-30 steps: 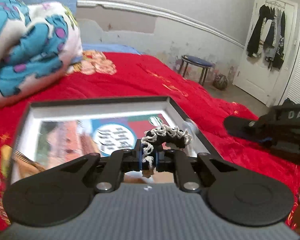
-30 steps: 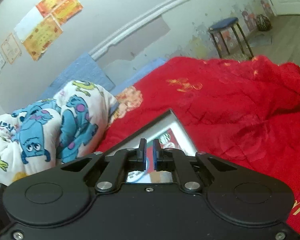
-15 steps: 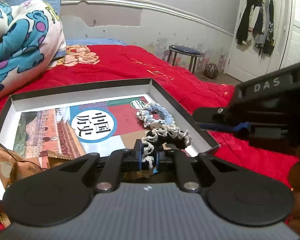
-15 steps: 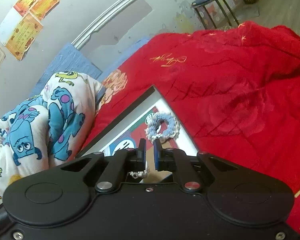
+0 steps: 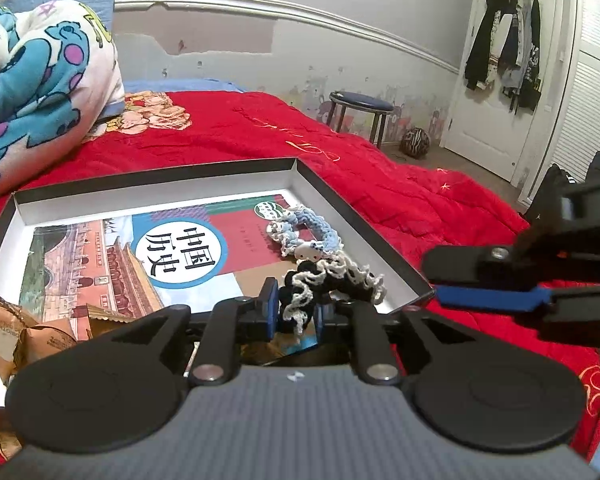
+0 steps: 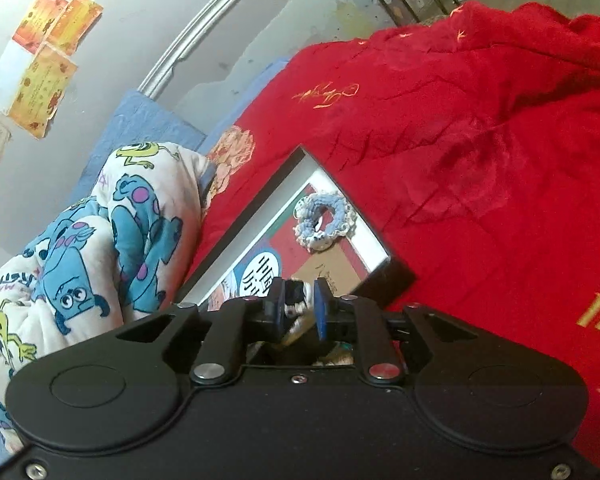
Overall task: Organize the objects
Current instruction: 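Carry both scrunchies over the box, lower them in and open both grippers, then move left gripper back to the pile and close on a beige lace scrunchie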
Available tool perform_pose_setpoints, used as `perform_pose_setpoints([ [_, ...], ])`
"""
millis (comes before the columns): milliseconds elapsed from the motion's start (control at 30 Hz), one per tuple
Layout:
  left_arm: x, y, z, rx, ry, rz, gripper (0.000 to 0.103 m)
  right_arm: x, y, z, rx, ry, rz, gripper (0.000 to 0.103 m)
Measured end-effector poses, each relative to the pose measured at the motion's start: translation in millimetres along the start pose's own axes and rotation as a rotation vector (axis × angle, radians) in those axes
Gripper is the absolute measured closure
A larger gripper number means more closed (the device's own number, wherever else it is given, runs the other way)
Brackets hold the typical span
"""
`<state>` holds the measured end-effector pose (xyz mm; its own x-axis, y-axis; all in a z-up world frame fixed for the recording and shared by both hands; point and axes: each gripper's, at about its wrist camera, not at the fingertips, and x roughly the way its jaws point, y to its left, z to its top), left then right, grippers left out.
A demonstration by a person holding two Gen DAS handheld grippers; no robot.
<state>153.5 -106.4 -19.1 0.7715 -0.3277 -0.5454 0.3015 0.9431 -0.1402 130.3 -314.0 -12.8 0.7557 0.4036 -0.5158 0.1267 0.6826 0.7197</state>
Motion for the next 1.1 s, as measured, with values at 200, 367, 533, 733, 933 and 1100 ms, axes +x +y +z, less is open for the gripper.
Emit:
perform_pose_setpoints([
  [200, -1, -7, -1, 0.042, -0.005, 0.006, 0.043, -16, -10, -5, 0.061, 0.021, 0.016, 0.083],
  [367, -1, -13, -2, 0.079, 0.003, 0.029, 0.04, -18, -16, -4, 0.078, 0.02, 0.006, 0.083],
  [533, -9, -6, 2, 0.035, 0.004, 0.022, 0.04, -20, -20, -3, 0.102, 0.013, -0.003, 0.083],
  [733, -36, 5, 17, 0.001, -0.036, 0.035, 0.037, -20, -15, -5, 0.081, 0.025, 0.005, 0.08],
  [933, -83, 23, 17, -0.058, -0.04, 0.044, 0.033, -32, -5, -23, 0.064, 0.036, 0.019, 0.077],
  [1100, -110, 24, -10, -0.04, 0.01, 0.064, 0.031, -40, 8, -40, 0.002, 0.046, 0.005, 0.066],
])
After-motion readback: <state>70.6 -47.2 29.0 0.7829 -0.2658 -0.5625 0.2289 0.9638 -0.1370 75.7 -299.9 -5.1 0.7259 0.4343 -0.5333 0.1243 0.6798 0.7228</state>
